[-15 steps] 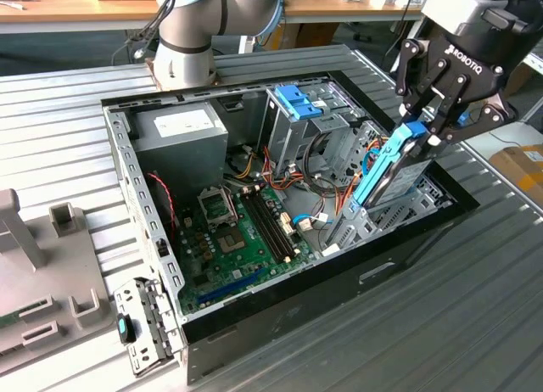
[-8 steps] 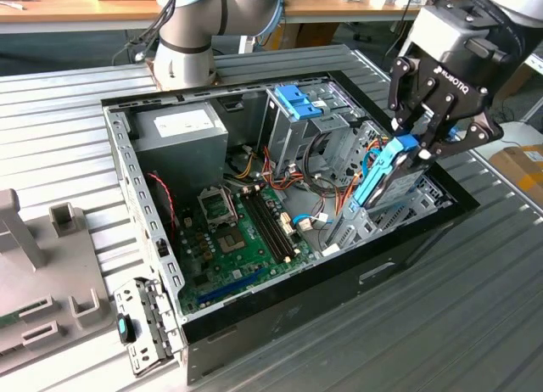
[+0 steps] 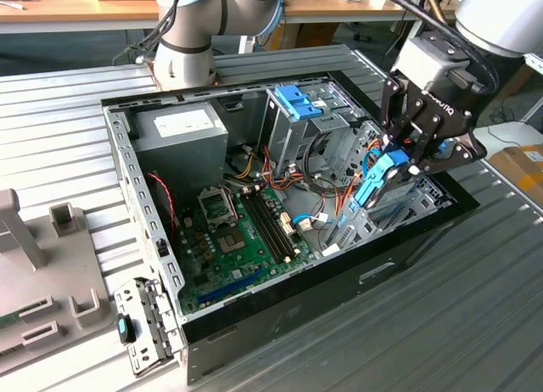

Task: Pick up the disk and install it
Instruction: 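Insert the disk into the insertion slot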

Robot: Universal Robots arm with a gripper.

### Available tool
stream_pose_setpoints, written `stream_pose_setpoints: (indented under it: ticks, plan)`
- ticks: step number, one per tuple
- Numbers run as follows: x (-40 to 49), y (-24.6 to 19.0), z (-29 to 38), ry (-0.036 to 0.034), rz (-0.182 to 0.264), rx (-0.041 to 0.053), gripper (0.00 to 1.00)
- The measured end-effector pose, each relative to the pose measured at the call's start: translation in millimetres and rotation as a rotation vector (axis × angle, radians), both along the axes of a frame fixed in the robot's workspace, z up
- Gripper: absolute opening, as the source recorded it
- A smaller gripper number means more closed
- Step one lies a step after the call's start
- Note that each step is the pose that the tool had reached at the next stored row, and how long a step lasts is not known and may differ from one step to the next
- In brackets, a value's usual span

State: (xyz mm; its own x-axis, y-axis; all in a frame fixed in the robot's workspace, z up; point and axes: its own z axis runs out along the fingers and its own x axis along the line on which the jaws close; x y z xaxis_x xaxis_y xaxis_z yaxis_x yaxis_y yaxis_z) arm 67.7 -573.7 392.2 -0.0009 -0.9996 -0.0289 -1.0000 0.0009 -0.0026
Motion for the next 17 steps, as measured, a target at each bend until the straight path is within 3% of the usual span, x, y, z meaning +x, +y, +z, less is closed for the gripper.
stream_pose_setpoints:
  ticks: [6, 15, 17]
  plan:
    - [0.0, -0.1, -18.9, 0.0, 0.0, -0.0004, 0.36]
    - [-0.7, -3.7, -32.6, -0.002, 0.0, 0.0004, 0.36]
    - [-0.7, -3.8, -32.7, -0.002, 0.0, 0.0005, 0.36]
